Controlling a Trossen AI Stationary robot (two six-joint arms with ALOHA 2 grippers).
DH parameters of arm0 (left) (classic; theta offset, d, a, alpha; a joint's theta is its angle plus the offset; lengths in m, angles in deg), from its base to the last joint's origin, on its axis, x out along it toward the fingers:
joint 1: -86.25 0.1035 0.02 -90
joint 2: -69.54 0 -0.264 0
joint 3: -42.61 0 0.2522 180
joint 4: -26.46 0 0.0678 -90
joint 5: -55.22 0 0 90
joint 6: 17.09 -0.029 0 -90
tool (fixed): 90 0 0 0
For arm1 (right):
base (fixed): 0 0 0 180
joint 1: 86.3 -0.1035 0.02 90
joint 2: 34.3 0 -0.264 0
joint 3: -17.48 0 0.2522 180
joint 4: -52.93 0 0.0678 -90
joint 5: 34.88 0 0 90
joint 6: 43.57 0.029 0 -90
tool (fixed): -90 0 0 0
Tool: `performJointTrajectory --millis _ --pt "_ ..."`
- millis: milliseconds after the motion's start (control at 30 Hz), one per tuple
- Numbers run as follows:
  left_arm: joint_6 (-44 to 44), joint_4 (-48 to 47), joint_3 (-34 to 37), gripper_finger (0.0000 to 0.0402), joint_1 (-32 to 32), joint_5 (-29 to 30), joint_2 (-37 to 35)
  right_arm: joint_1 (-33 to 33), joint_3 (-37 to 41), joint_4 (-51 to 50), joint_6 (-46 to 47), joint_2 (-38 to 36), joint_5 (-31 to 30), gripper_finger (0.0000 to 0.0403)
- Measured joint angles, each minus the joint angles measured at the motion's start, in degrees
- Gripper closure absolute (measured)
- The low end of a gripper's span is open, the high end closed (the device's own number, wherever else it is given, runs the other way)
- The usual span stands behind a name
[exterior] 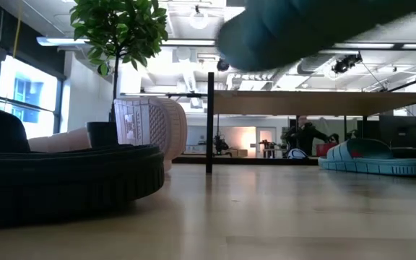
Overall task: Pick and place slides into the shelf
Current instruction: Put the green slide under the shelf
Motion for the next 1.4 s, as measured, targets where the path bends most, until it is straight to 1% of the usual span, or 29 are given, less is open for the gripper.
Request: performJointTrajectory --millis 67,133,233,367,500,733,867,933,1033,1100,1200,1267,1400 --pt "5.44 0.33 3.18 0.0261 -1.2 4.16 0.0 2.0 0.0 0.63 -2.78 -1.25 -1.82 0.0367" --pt "10.53 0.64 6.05 0.0261 -1.71 7.21 0.0 4.25 0.0 2.64 -6.61 -2.42 -2.25 0.0367" --pt "15.61 1.49 9.45 0.0261 -1.61 11.43 0.02 7.95 0.0 7.61 -15.21 -4.24 -2.02 0.0368" --pt "16.53 6.32 11.17 0.0261 -0.79 16.39 0.04 12.91 0.0 15.72 -29.27 -6.41 -1.42 0.0368" --pt "12.47 14.53 11.02 0.0261 -0.77 17.64 0.04 17.95 0.0 18.96 -37.07 -8.13 1.41 0.0368" --pt "-2.22 32.57 11.02 0.0261 -0.81 17.45 0.04 25.23 0.0 29.76 -49.5 -8.62 10.16 0.0368" --pt "-9.58 39.99 11.02 0.0261 -0.81 16.01 0.04 27.66 0.0 31.64 -52.31 -8.62 13.54 0.0368" --pt "-12.41 42.26 10.99 0.0261 -0.77 14.32 0.04 28.19 0.0 32.64 -53.24 -8.62 13.67 0.0368" --pt "-14.88 44.39 10.99 0.0261 -0.49 9.51 0.07 28.66 0.0 34.47 -55.15 -8.62 14.85 0.0368" --pt "-16.94 46.51 10.99 0.0261 -0.44 8.72 0.09 28.96 0.0 34.59 -55.48 -8.62 16.37 0.0368" --pt "-21.26 49.48 10.99 0.0261 -0.25 9.45 0.09 29.32 0.0 35.15 -55.47 -8.62 18.51 0.0368" --pt "-23.41 51.27 10.99 0.0261 0.43 9.22 0.09 29.33 0.0 36.96 -55.75 -8.62 18.59 0.0368" --pt "-23.99 52.43 10.99 0.0261 2.72 4.53 0.09 29.41 0.04 39.8 -58.05 -8.6 19.91 0.0368"
